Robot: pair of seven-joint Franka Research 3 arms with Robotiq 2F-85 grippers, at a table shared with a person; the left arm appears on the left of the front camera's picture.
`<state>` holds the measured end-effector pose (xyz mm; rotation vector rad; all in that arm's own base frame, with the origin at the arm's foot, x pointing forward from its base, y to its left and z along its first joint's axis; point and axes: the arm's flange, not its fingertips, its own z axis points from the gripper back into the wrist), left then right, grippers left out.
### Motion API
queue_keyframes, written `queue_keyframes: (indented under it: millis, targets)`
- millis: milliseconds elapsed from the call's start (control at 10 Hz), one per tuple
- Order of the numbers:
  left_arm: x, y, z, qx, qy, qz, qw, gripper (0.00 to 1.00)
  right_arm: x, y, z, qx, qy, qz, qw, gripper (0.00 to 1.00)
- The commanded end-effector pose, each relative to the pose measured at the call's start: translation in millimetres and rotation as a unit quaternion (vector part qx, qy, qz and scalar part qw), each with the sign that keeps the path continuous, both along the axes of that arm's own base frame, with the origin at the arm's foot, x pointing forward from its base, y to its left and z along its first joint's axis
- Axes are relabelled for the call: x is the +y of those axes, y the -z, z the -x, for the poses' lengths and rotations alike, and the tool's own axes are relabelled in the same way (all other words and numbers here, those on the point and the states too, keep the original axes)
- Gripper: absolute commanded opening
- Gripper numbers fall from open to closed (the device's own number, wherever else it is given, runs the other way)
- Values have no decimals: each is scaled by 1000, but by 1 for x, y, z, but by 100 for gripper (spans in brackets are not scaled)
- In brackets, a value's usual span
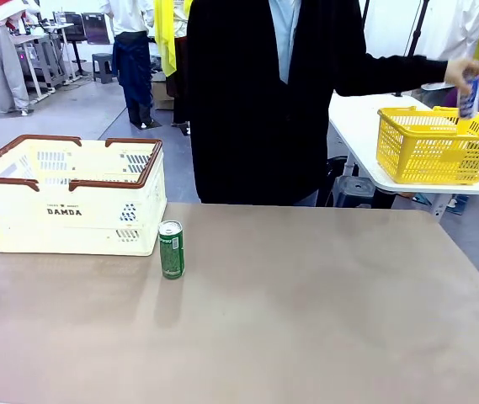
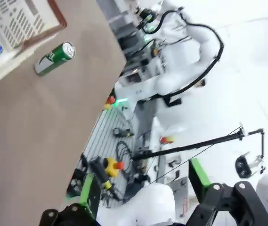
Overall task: Place the drinks into the Shopping basket.
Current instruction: Pick up one drink and place it into the Shopping basket.
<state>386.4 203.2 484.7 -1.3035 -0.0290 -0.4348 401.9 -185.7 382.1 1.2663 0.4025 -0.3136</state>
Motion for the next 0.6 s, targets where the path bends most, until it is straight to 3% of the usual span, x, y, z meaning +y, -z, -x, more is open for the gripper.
queue_keyframes:
  millis: [0,200,300,500]
  targets:
    - [6,24,21,14,-40,48,998,100,4,-3,2,3,4,5,1000,100]
    - [1,35,39,23,-55,-1,998,100,4,-3,2,3,4,5,1000,100]
    - [13,46,29,26,-34,42,998,100,4,-3,2,3,4,5,1000,100]
    - [13,46,29,26,-34,42,998,100,4,-3,2,3,4,5,1000,100]
